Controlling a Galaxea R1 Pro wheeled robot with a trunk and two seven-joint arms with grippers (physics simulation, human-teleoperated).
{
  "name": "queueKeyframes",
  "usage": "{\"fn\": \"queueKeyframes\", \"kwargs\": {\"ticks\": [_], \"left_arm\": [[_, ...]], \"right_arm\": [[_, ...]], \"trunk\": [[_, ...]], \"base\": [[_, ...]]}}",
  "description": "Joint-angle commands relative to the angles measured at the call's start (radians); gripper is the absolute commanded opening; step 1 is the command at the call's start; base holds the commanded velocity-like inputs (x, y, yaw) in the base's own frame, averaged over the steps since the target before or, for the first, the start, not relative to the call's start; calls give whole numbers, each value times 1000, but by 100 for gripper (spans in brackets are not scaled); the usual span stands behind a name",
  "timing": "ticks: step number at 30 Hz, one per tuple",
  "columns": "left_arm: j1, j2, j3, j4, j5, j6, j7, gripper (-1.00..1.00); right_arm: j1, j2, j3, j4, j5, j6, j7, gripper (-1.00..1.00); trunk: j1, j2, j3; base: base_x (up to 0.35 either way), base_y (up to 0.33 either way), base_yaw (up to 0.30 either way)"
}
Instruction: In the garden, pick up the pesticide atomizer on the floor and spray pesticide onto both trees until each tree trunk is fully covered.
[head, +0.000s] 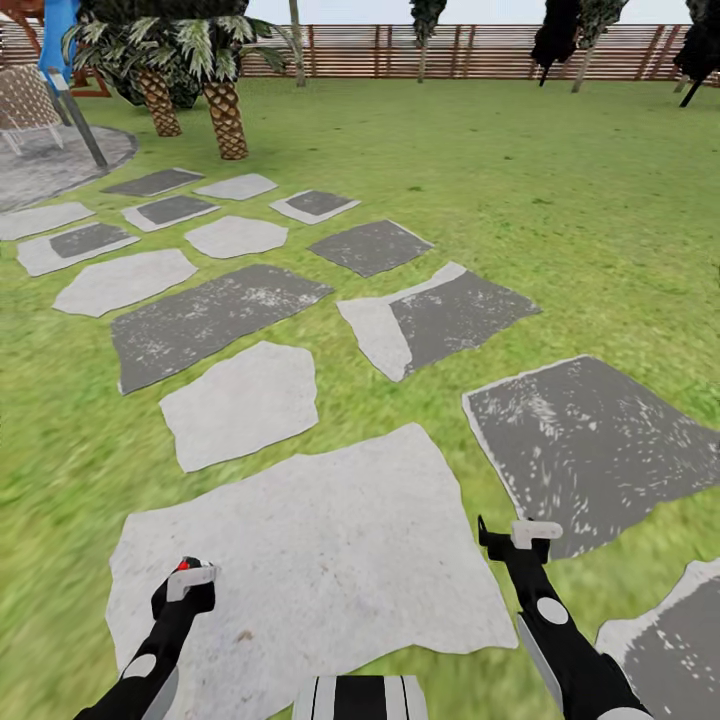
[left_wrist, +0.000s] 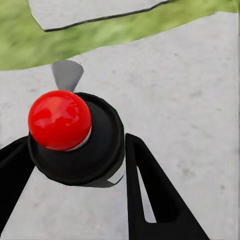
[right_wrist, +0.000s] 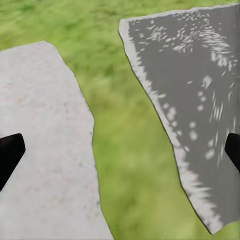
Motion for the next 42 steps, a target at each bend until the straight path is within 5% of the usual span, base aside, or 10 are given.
{"fn": "queueKeyframes", "kwargs": {"ticks": [1,19,42], "left_arm": [[0,0,0,0,0,0,0,-100],[-2,-11,-5,-17,2,80,-5,-100],[-1,0,-5,-14,-1,111,-2,-100]], "right_arm": [[0,0,0,0,0,0,0,100],[1,-2,1,5,3,4,1,100],[5,-8,0,60,3,3,-1,100]], "trunk": [[0,0,6],[-8,4,103],[-19,10,193]], "base": [[0,0,0],[0,0,0],[0,0,0]]}}
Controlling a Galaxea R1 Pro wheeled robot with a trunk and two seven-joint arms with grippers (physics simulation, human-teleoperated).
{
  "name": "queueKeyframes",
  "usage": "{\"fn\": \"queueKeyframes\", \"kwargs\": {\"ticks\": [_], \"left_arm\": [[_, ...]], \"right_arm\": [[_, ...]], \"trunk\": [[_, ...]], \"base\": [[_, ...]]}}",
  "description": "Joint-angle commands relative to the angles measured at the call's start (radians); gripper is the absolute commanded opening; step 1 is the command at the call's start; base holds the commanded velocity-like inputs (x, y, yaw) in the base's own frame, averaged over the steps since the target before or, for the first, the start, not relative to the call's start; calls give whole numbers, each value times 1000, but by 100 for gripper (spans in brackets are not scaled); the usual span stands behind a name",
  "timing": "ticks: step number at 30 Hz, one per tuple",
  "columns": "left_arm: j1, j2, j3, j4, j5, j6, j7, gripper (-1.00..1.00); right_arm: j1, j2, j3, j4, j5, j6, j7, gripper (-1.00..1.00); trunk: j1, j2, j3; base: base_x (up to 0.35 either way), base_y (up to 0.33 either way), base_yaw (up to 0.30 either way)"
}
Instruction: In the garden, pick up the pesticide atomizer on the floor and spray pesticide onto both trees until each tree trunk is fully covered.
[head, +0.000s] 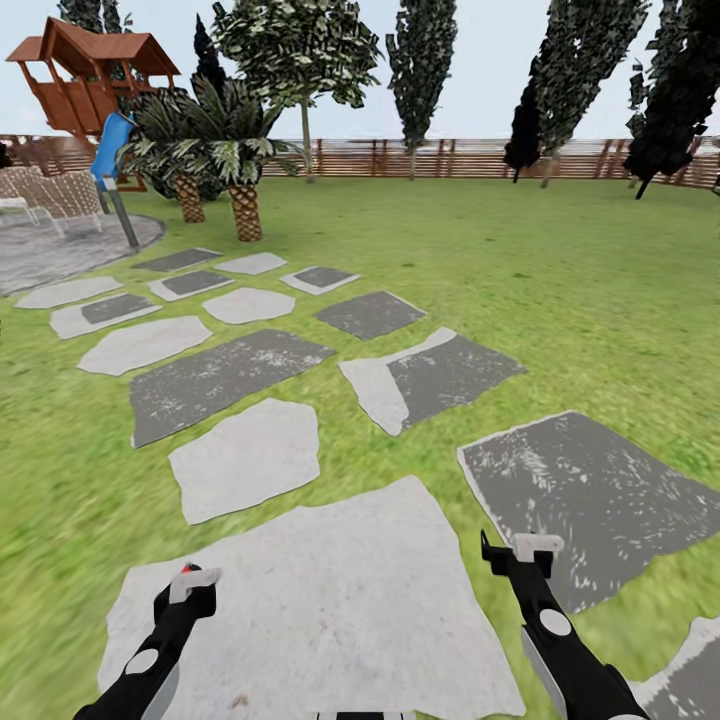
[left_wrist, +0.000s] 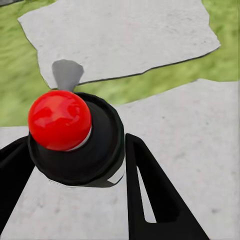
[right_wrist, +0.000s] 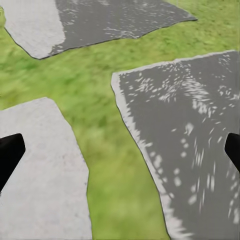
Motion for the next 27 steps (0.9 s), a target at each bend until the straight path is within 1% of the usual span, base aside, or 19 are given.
{"fn": "queueKeyframes", "kwargs": {"ticks": [1,3,16,27], "left_arm": [[0,0,0,1,1,0,0,-100],[0,0,0,1,1,0,-1,-100],[0,0,0,4,4,0,-1,-100],[0,0,0,7,4,0,-2,-100]], "right_arm": [[0,0,0,1,0,0,0,100],[0,0,0,2,0,0,0,100],[0,0,0,16,0,-1,0,100],[0,0,0,17,1,-2,0,100]], "trunk": [[0,0,4],[-1,1,12],[-51,92,53],[-93,169,97]], "base": [[0,0,0],[0,0,0],[0,0,-8],[0,0,-171]]}}
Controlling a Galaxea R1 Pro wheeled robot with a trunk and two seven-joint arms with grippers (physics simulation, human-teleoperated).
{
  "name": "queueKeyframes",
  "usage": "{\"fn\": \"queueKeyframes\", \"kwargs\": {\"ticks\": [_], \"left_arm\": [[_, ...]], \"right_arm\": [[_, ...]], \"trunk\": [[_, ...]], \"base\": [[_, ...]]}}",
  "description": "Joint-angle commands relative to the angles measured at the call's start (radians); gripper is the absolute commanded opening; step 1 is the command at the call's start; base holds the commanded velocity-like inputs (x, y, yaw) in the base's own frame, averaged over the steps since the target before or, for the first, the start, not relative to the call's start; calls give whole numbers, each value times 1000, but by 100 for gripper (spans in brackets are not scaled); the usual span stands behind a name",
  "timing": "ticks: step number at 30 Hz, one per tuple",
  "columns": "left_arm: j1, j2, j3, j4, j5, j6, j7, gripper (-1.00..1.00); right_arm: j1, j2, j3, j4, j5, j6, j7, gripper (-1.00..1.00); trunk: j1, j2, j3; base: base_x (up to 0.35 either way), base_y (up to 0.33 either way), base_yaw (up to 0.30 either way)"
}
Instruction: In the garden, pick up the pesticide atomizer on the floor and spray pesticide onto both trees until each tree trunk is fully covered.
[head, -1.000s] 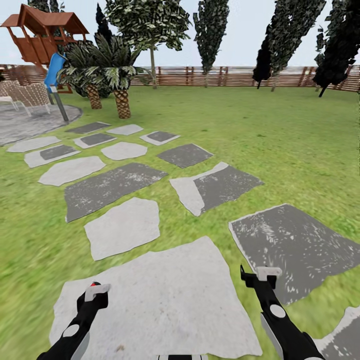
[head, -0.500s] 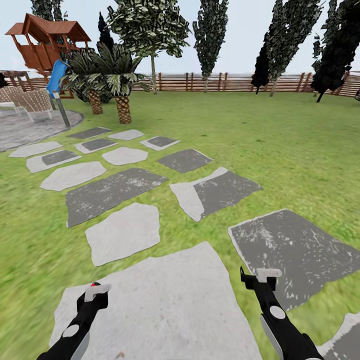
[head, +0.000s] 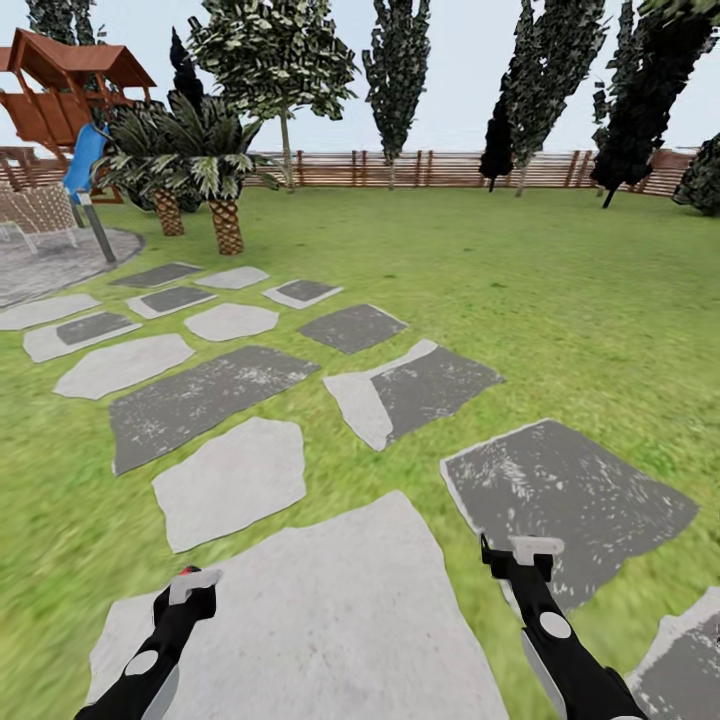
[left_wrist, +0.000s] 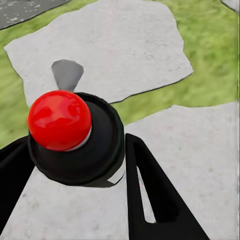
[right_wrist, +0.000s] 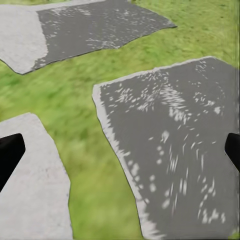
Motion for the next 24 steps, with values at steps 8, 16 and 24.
{"fn": "queueKeyframes", "kwargs": {"ticks": [8,16,24], "left_arm": [[0,-2,0,4,-2,-1,0,-100],[1,-6,0,3,-4,-3,-2,-100],[2,-3,1,-5,-3,-2,-1,-100]], "right_arm": [[0,1,0,0,0,0,0,100],[0,0,0,0,0,0,0,100],[0,1,1,0,-1,0,0,100]], "trunk": [[-23,42,27],[-23,42,35],[-23,42,43]], "base": [[0,0,-191],[0,0,-191],[0,0,-191]]}}
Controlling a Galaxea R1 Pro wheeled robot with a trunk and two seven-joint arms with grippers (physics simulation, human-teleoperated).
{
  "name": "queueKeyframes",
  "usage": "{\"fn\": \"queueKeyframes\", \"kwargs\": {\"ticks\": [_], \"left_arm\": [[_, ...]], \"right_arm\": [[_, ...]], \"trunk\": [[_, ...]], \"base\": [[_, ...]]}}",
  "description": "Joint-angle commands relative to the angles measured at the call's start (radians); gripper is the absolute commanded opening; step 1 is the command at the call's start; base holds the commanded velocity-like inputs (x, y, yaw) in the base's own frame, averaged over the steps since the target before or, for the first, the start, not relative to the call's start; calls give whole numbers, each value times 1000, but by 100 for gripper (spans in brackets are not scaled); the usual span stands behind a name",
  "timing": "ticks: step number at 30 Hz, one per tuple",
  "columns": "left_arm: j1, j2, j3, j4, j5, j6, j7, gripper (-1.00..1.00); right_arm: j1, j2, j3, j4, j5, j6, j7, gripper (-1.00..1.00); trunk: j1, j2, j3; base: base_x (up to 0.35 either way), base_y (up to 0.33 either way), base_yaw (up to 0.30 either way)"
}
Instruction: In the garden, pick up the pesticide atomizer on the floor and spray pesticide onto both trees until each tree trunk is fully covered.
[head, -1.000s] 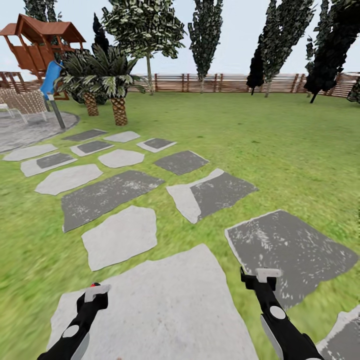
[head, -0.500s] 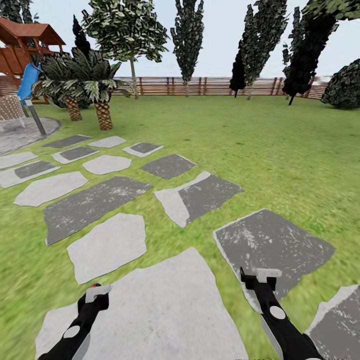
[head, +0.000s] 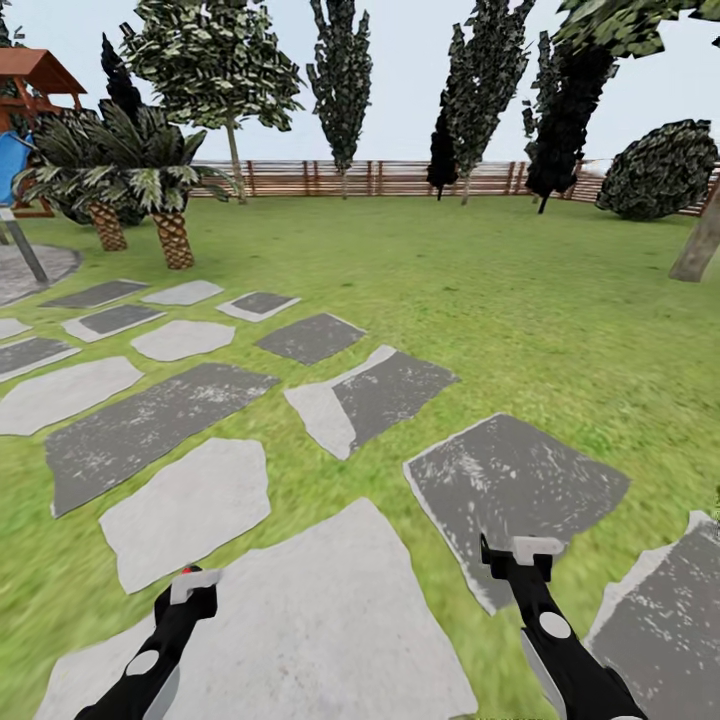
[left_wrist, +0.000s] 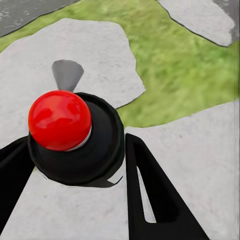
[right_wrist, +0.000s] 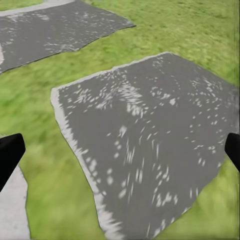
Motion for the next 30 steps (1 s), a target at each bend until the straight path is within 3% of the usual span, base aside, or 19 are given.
{"fn": "queueKeyframes", "kwargs": {"ticks": [1,30], "left_arm": [[0,0,0,0,0,0,0,-100],[0,3,8,5,3,0,1,-100]], "right_arm": [[0,0,0,0,0,0,0,100],[0,-1,-1,0,0,0,0,100]], "trunk": [[0,0,1],[0,0,21]], "base": [[0,0,-192],[0,0,-240]]}}
